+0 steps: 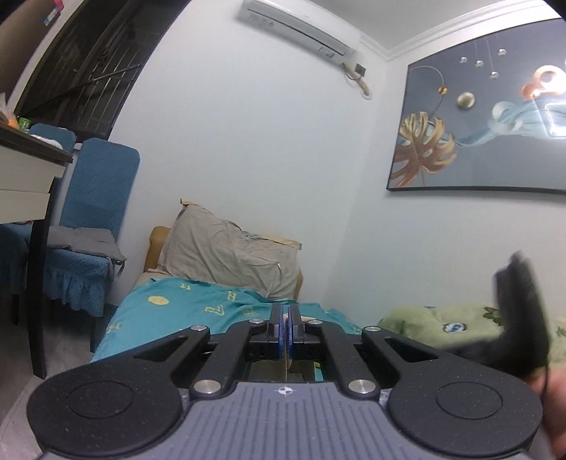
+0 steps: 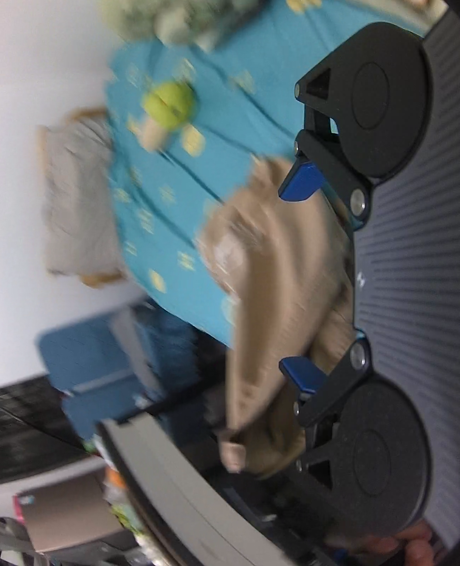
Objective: Fold clothes
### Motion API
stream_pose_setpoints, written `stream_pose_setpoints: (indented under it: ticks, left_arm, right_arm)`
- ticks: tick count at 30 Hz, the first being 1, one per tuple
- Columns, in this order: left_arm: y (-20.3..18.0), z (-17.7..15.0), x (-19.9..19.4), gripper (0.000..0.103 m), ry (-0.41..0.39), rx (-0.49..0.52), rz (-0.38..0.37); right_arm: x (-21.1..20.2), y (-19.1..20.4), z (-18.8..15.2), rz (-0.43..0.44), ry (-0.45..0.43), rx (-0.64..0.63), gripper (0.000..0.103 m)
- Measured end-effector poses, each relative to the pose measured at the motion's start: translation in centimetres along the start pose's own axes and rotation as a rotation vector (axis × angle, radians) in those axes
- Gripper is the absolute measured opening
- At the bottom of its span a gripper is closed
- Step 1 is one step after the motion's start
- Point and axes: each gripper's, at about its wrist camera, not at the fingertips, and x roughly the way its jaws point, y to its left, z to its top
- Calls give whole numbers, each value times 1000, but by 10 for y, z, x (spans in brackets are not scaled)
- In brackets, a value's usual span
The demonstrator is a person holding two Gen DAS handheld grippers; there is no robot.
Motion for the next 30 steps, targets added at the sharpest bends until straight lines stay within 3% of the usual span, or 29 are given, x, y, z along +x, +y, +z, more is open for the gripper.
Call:
stream_pose_setpoints:
  ticks: [2,5,11,13,17,20,21,23,27,30]
  left_arm:
    - [8,-3,1,2,9,-32,6]
    - [21,-9,10,2,34,-66,30]
    - [39,-19,28,2,68,-135,41]
    - [39,-18,33,2,71,-155,17]
    - [35,-16,26,2,49,-168,2]
    - [34,-11,16,0,-5,-174,11]
    - [35,-8,12,0,-18,-177,19]
    - [40,-7,9,0,-9,-201,29]
    - [40,-13,18,0,81,-176,49]
    - [24,-27,34,5,200,-100,20]
  right_arm:
    - [23,1,-12,17,33,30,96]
    - [52,-9,-25,-36,41,133,96]
    - [58,-69,-23,-187,-25,350,96]
    - [66,-85,-26,-204,24,412,96]
    - [98,-90,-35,-293,182,357,96]
    - [94,-94,-37,-402,136,322,96]
    - [85,-90,-35,-475,78,288,96]
    - [61,-82,-29,-533,-79,225,96]
    - [44,-77,-20,-412,-122,252,96]
    - [49,-89,-22,-324,-46,307,96]
